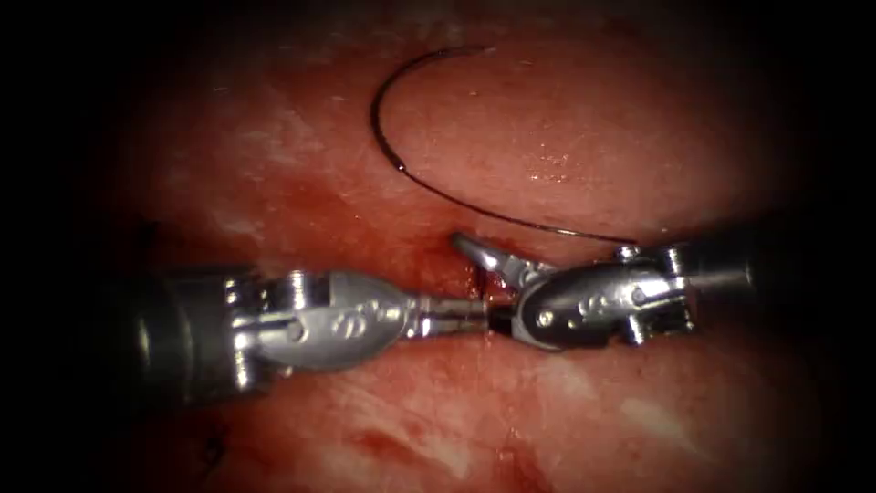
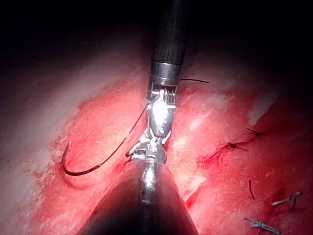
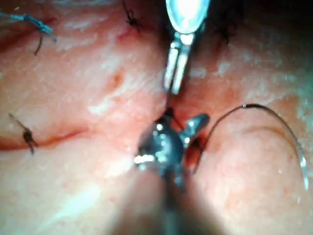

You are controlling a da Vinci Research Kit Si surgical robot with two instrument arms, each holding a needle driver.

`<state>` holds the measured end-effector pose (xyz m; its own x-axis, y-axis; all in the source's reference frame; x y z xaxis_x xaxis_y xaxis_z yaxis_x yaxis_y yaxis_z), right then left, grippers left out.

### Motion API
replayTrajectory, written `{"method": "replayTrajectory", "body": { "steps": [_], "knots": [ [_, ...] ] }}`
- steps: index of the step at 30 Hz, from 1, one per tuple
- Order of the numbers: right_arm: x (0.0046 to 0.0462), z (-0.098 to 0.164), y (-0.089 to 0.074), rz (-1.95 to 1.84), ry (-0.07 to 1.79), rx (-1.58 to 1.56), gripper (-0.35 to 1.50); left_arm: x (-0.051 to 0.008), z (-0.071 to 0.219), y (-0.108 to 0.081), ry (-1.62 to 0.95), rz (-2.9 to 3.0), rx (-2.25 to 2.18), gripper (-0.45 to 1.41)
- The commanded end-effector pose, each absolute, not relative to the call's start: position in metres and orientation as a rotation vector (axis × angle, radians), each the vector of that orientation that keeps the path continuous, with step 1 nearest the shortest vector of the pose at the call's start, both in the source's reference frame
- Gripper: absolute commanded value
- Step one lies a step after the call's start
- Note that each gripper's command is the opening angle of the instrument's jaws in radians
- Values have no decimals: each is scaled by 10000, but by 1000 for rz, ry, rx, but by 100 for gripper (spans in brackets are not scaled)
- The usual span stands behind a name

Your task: Wound Closure

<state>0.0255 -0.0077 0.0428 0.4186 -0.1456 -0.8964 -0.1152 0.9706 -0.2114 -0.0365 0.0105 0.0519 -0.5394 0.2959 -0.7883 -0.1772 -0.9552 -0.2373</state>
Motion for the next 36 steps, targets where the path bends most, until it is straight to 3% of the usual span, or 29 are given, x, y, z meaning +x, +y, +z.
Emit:
{"method": "replayTrajectory", "body": {
  "steps": [1, 13, 14, 15, 16, 17, 18, 30, 32, 33, 34, 35, 36],
  "knots": [
    [261, 436, -81, -29, 1155, -253, 94, -371, 524, 102, -189, 2535, -1335, -45],
    [280, 447, -84, -67, 1178, -248, 86, -369, 523, 103, -191, 2534, -1336, -45],
    [280, 447, -84, -67, 1178, -248, 83, -369, 522, 103, -192, 2534, -1336, -45],
    [280, 447, -84, -67, 1176, -246, 67, -369, 522, 102, -191, 2535, -1336, -45],
    [280, 447, -84, -67, 1176, -246, 67, -369, 522, 102, -191, 2535, -1336, -45],
    [280, 447, -83, -70, 1173, -242, 47, -369, 522, 102, -192, 2535, -1336, -45],
    [278, 448, -82, -83, 1152, -218, -35, -369, 521, 101, -192, 2535, -1336, -45],
    [269, 451, -83, -120, 1096, -164, -35, -351, 509, 90, -184, 2544, -1327, -45],
    [265, 448, -86, -98, 1098, -166, -32, -344, 508, 88, -179, 2548, -1321, -45],
    [262, 446, -87, -83, 1097, -178, 19, -341, 507, 87, -178, 2549, -1320, -45],
    [256, 441, -91, -48, 1109, -219, 91, -334, 505, 85, -173, 2550, -1319, -45],
    [254, 438, -91, -41, 1111, -227, 109, -332, 505, 84, -168, 2549, -1318, -45],
    [254, 438, -91, -41, 1111, -227, 109, -332, 505, 84, -168, 2549, -1318, -45]
  ]
}}
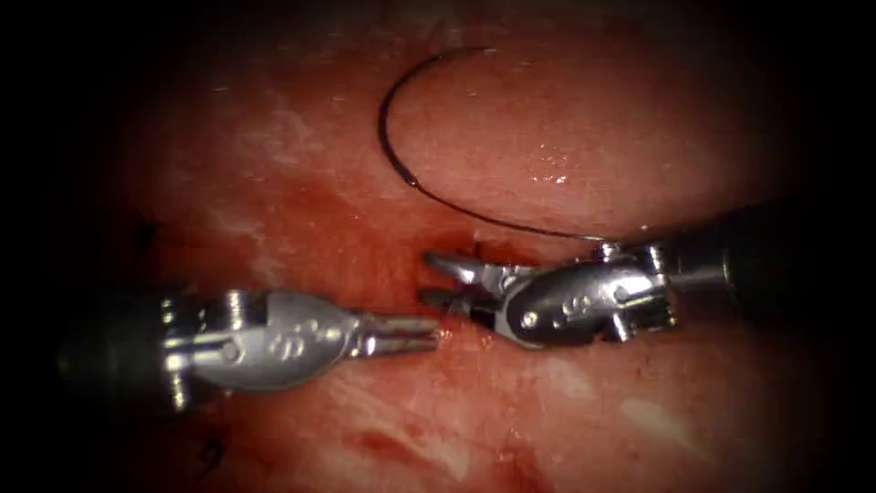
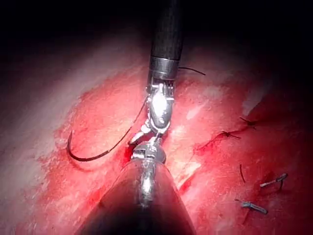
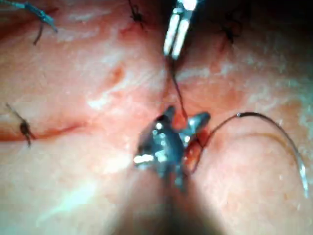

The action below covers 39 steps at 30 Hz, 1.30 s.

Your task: Wound Closure

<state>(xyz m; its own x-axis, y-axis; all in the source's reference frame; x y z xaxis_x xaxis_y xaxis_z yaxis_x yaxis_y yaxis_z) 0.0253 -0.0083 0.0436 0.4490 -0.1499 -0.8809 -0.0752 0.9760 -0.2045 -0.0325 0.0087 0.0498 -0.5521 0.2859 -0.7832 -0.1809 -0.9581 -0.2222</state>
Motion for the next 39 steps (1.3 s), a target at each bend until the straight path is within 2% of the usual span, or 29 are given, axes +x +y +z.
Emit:
{"method": "replayTrajectory", "body": {
  "steps": [1, 6, 13, 24, 32, 34, 35, 36, 37, 38, 39],
  "knots": [
    [250, 432, -92, -27, 1110, -231, 128, -330, 505, 84, -168, 2549, -1319, -45],
    [246, 423, -91, -9, 1112, -244, 135, -332, 507, 82, -164, 2550, -1317, -45],
    [266, 424, -86, 5, 1103, -253, 143, -335, 508, 81, -161, 2550, -1314, -45],
    [300, 439, -78, 15, 1095, -251, 145, -338, 508, 81, -157, 2549, -1310, -45],
    [309, 444, -79, 11, 1097, -250, 145, -341, 509, 81, -156, 2548, -1308, -45],
    [309, 447, -81, 2, 1087, -243, 130, -342, 508, 81, -155, 2548, -1308, -45],
    [309, 448, -82, -12, 1076, -224, 106, -342, 508, 81, -155, 2548, -1308, -45],
    [308, 450, -83, -46, 1062, -174, 42, -341, 508, 81, -155, 2548, -1308, -45],
    [306, 451, -84, -76, 1062, -130, -8, -341, 507, 80, -155, 2548, -1308, -45],
    [306, 452, -84, -88, 1055, -111, -35, -340, 507, 80, -156, 2548, -1308, -45],
    [306, 452, -84, -88, 1055, -111, -35, -340, 507, 80, -156, 2548, -1308, -45]
  ]
}}
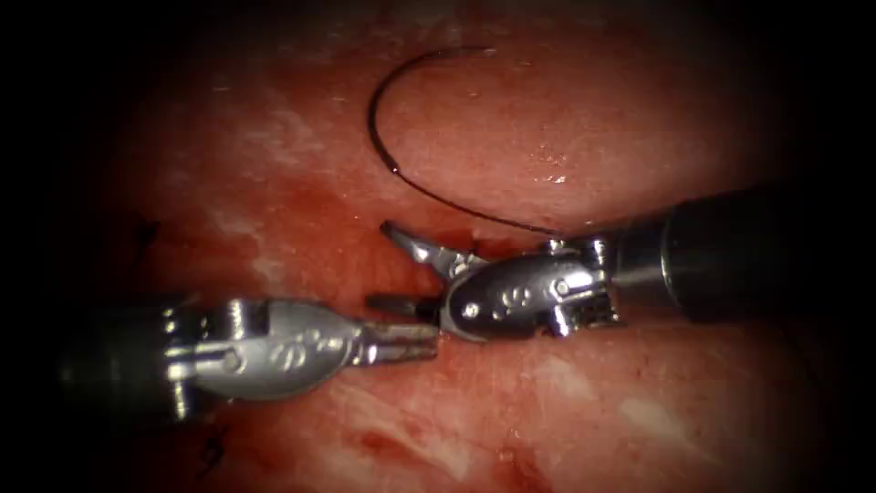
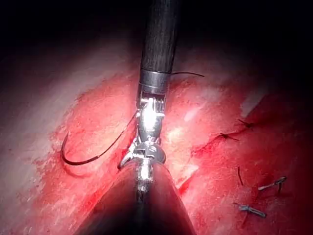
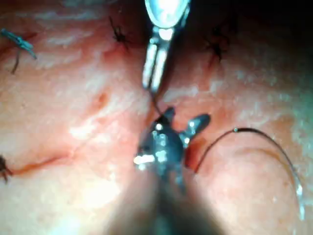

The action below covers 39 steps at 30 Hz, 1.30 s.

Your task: Wound Closure

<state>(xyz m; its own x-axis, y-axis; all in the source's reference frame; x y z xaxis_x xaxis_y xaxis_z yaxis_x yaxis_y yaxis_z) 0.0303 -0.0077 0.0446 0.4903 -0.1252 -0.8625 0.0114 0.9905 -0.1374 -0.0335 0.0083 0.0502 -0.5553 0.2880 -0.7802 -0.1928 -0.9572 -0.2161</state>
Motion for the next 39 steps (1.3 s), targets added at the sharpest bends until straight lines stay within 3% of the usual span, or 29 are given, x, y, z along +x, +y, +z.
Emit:
{"method": "replayTrajectory", "body": {
  "steps": [1, 9, 10, 11, 13, 23, 36, 37, 39],
  "knots": [
    [305, 453, -82, -88, 1048, -113, -35, -340, 506, 79, -156, 2549, -1308, -45],
    [287, 446, -88, -94, 1038, -123, -35, -325, 504, 75, -161, 2554, -1315, -45],
    [274, 434, -99, -74, 1041, -167, 89, -312, 503, 74, -150, 2558, -1307, -45],
    [268, 428, -104, -62, 1042, -186, 116, -307, 503, 74, -144, 2558, -1306, -45],
    [256, 417, -110, -51, 1046, -191, 131, -293, 504, 74, -127, 2563, -1303, -45],
    [179, 370, -141, 27, 1046, -205, 133, -216, 562, 103, -61, 2513, -1224, -45],
    [177, 374, -149, 89, 1041, -199, 133, -162, 678, 75, -86, 2384, -1096, -45],
    [178, 375, -149, 88, 1041, -200, 133, -159, 683, 73, -115, 2373, -1064, -28],
    [178, 376, -151, 93, 1041, -197, 133, -153, 691, 69, -209, 2336, -986, 27]
  ]
}}
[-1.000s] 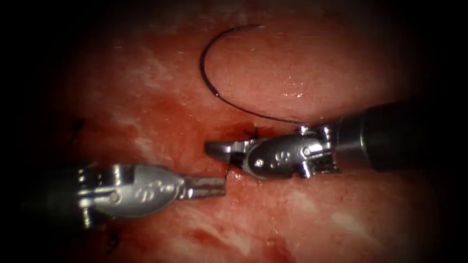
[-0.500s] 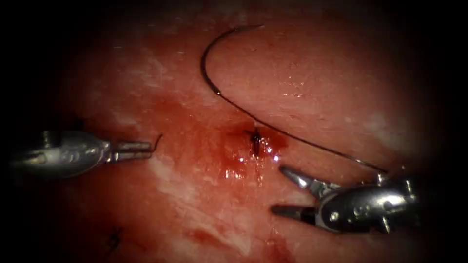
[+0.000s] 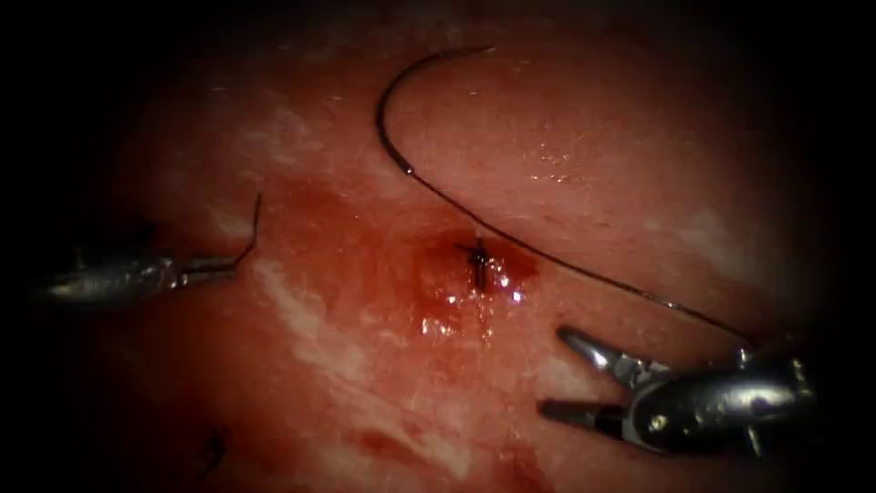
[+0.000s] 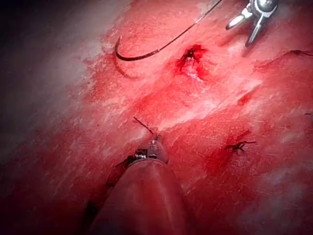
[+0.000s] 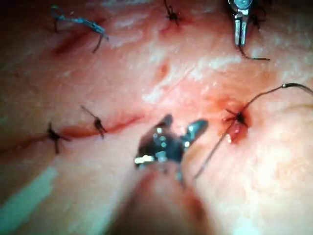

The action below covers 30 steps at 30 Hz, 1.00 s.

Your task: Wound Closure

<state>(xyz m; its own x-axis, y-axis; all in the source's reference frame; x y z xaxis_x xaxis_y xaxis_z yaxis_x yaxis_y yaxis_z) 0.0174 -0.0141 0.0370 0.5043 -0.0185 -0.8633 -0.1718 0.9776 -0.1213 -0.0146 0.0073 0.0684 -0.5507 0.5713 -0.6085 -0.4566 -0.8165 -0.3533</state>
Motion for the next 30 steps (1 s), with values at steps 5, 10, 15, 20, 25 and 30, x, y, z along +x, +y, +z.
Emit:
{"method": "replayTrajectory", "body": {
  "steps": [5, 10, 15, 20, 25, 30],
  "knots": [
    [174, 375, -151, 108, 1046, -188, 133, -119, 665, 67, -284, 2326, -901, 103],
    [173, 373, -153, 124, 1042, -169, 136, -99, 608, 68, -276, 2299, -871, 101],
    [178, 350, -160, 168, 1071, -85, 136, -120, 533, 80, -146, 2213, -1067, 74],
    [179, 314, -152, 243, 1109, 28, 125, -167, 502, 91, -133, 2149, -1235, 71],
    [172, 292, -104, 289, 1159, 140, 96, -224, 503, 95, -159, 2140, -1283, 72],
    [159, 287, -48, 306, 1181, 185, 91, -264, 506, 105, -184, 2142, -1336, 72]
  ]
}}
